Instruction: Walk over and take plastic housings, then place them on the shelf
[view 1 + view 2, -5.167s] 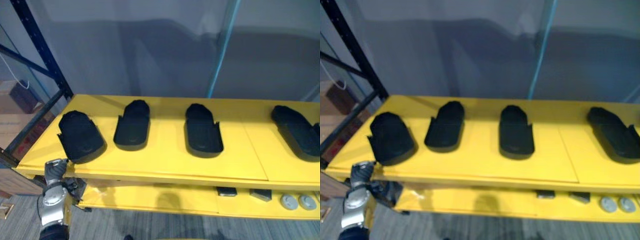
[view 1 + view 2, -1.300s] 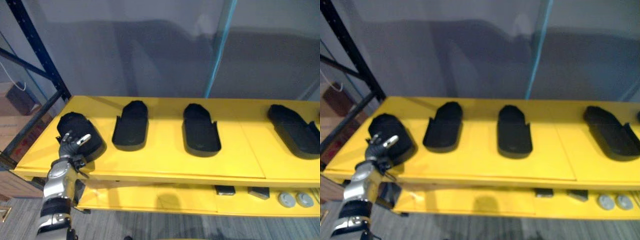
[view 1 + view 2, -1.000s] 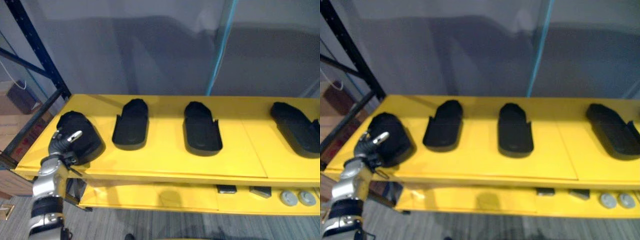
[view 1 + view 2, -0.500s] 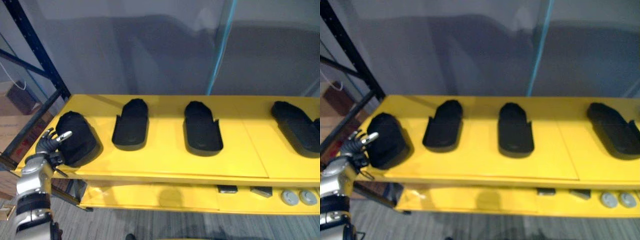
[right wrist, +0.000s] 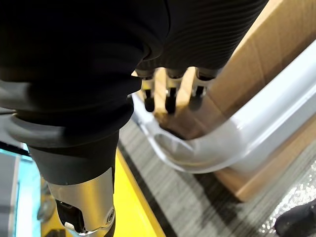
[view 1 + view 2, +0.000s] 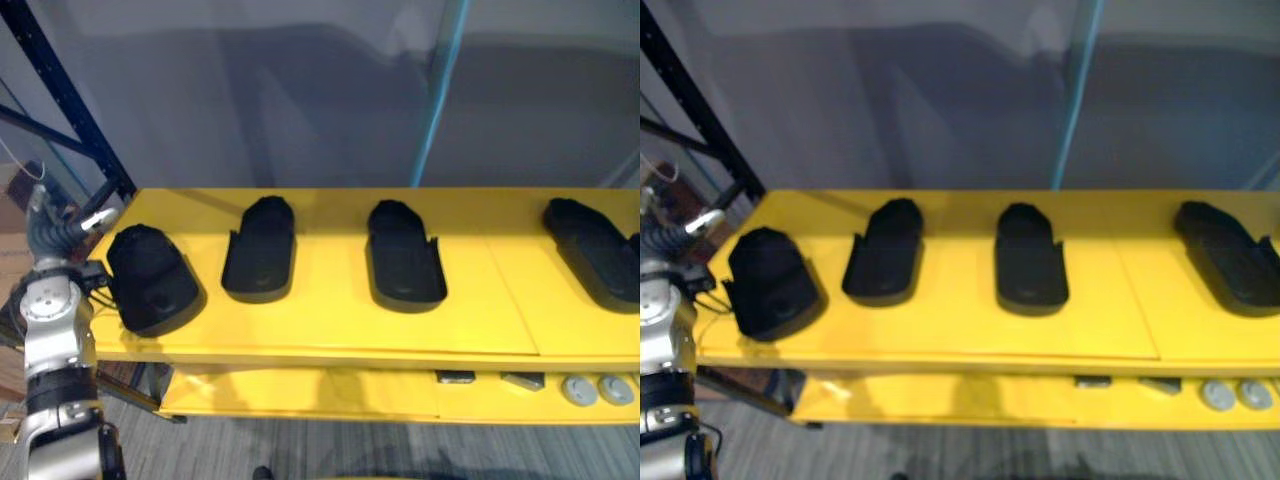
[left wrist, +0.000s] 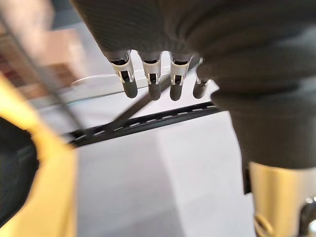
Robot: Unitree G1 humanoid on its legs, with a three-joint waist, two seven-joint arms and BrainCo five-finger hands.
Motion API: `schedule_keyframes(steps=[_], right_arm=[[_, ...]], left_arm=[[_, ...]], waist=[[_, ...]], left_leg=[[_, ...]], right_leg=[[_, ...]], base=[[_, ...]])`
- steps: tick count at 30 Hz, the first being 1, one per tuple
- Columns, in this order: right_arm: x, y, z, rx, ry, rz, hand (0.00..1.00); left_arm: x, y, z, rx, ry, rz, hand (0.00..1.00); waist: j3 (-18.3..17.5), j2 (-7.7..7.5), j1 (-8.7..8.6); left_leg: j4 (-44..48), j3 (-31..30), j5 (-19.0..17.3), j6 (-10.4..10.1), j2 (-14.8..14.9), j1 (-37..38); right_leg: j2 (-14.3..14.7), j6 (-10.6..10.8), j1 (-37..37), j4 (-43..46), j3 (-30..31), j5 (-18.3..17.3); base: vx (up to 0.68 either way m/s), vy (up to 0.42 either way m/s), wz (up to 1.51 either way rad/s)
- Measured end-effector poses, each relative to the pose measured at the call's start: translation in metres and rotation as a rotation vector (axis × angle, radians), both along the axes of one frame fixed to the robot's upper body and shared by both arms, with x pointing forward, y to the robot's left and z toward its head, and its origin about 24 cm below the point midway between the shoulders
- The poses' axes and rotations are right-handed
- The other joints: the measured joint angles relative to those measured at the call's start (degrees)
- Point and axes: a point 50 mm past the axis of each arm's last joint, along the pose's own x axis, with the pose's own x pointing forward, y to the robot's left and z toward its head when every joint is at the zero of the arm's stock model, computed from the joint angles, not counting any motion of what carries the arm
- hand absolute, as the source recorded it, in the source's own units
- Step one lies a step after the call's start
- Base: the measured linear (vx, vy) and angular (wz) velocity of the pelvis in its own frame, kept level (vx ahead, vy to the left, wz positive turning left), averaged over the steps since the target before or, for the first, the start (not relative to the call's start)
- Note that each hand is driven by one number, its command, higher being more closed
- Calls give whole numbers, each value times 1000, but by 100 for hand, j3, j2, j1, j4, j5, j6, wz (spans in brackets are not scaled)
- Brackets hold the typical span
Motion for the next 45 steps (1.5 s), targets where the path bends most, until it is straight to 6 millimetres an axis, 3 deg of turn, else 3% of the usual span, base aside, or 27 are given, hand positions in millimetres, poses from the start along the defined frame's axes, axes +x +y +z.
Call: schedule_keyframes(steps=[7,11,14,19,20,21,23,26,27,29,32,34,39,42,43,45], right_arm=[[2,-5,2,-1,-36,-15,0],[9,-3,2,-13,-63,17,0],[9,-3,3,-53,-58,12,0],[25,14,6,-221,38,37,0],[75,14,35,-537,-21,83,0],[89,13,44,-615,-42,88,0],[98,13,47,-647,-54,84,0],[113,14,64,-699,-141,43,0],[121,12,81,-799,-189,55,0],[130,10,96,-859,-252,83,0],[132,13,90,-763,-271,191,0],[130,24,62,-466,-239,329,0],[95,42,10,-80,-94,310,0],[73,43,-8,77,-50,184,0],[71,43,-9,90,-46,168,0],[72,44,-10,117,-57,161,0]], left_arm=[[-8,-6,22,21,-180,63,0],[-26,-22,41,87,-344,50,0],[-41,-35,38,97,-422,44,0],[-80,-47,15,91,-497,134,0],[-110,-43,-2,103,-504,227,0],[-116,-41,-2,114,-510,244,0],[-120,-39,0,125,-529,257,0],[-129,-34,-5,126,-518,294,0],[-131,-36,-7,116,-519,298,0],[-136,-39,-4,127,-532,290,0],[-139,-40,-2,135,-536,289,0],[-143,-32,-4,136,-500,334,0],[-140,-25,-29,65,-348,364,0],[-138,-18,-73,-48,-134,404,0],[-139,-17,-83,-77,-90,417,0],[-149,-13,-122,-174,67,470,0]], waist=[[-35,85,6],[-76,117,-4],[-192,141,19],[-254,218,110],[-389,441,198],[-404,479,239],[-402,476,323],[-380,441,303],[-357,405,291],[-311,317,278],[-257,185,282],[-227,52,280],[-217,80,317],[-144,117,463],[-156,108,477],[-123,39,509]], left_leg=[[-1,-18,45,1,52,-115],[-1,-22,91,24,74,-143],[-1,-43,137,22,68,-194],[-1,-142,207,89,51,-218],[0,-344,282,119,42,-355],[0,-394,305,150,42,-387],[0,-434,310,154,41,-393],[0,-451,327,172,21,-440],[0,-456,327,174,12,-468],[1,-458,331,178,11,-472],[1,-465,359,176,13,-482],[1,-470,365,175,10,-489],[0,-665,361,171,-51,-592],[-1,-857,358,182,-92,-585],[-1,-949,359,183,-112,-587],[-1,-1132,352,175,-178,-589]], right_leg=[[55,22,-101,-10,3,45],[79,39,-131,-32,12,60],[79,57,-147,-53,-8,80],[87,47,-138,-48,-67,97],[104,52,-130,-42,-277,103],[109,52,-134,-45,-326,105],[114,22,-127,-56,-348,87],[113,0,-134,-133,-351,90],[111,-16,-145,-155,-352,102],[111,-23,-149,-163,-350,108],[114,-21,-159,-162,-351,109],[111,-21,-166,-167,-352,109],[103,-8,-99,-200,-532,100],[109,41,94,-225,-815,74],[107,53,121,-223,-842,49],[80,81,271,-185,-1119,-52]], base=[[-71,6,0],[-57,3,-1],[-15,6,5],[-32,5,13],[-90,4,48],[-94,3,48],[-52,13,12],[-38,24,2],[0,0,0],[0,0,0],[0,0,0],[0,0,0],[10,-5,19],[11,-26,35],[33,-36,43],[38,-41,51]])
